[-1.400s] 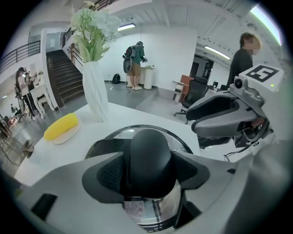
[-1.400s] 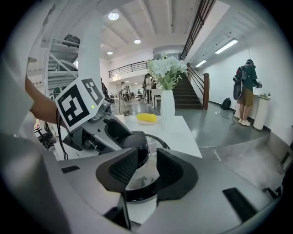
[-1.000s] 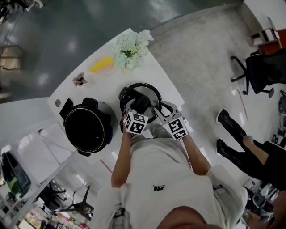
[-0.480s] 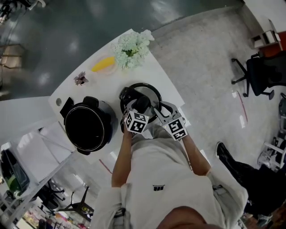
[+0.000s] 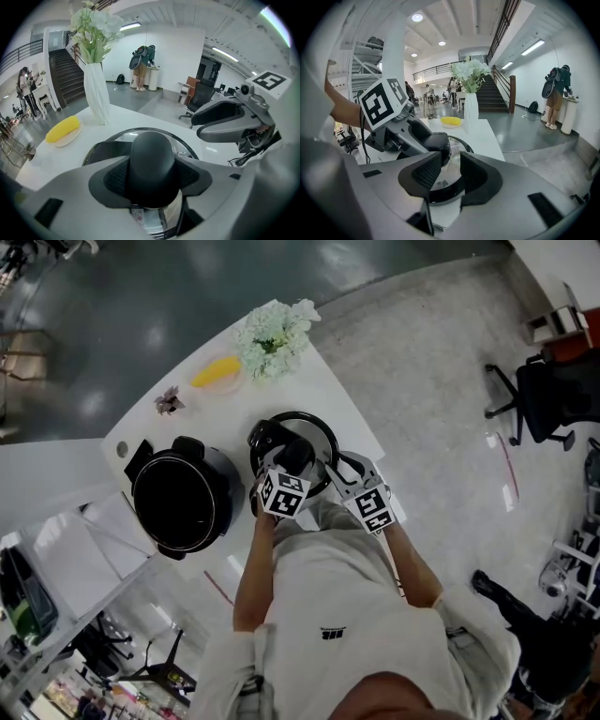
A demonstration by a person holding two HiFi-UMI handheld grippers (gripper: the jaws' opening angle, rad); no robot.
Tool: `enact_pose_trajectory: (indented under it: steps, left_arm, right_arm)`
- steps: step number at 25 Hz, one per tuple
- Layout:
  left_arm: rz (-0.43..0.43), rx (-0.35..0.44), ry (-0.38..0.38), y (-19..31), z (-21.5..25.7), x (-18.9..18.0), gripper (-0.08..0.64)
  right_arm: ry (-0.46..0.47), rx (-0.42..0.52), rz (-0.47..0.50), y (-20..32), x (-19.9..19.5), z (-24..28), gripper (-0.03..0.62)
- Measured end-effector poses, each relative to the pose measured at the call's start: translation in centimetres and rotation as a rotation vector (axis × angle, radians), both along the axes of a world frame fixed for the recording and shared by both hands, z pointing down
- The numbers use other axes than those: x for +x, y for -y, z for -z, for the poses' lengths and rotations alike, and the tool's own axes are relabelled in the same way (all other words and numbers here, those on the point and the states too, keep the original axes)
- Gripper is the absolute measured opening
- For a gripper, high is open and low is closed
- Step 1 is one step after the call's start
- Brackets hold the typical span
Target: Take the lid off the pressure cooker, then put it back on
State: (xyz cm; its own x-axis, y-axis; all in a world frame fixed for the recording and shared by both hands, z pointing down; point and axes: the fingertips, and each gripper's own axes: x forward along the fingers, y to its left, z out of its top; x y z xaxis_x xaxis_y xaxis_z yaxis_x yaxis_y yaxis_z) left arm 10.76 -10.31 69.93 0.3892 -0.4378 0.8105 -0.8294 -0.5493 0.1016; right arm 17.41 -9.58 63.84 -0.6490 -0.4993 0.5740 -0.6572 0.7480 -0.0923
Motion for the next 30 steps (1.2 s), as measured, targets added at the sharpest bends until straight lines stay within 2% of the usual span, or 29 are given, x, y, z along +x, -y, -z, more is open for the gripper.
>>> enact_pose_trajectory:
  steps: [12,30]
  left_arm:
    - [-0.038,0.046,-0.012,-0.1,4.7,0.3,0.287]
    - [-0.068,0.107,-0.053,0.0,14.7,-1.0,0.287]
  right_arm:
    - [0.023,0.059,0.022,0.0,-0.6,3.4,0.127]
    - [0.09,0.218,0.08,0.4,-2.3,13.4,0.127]
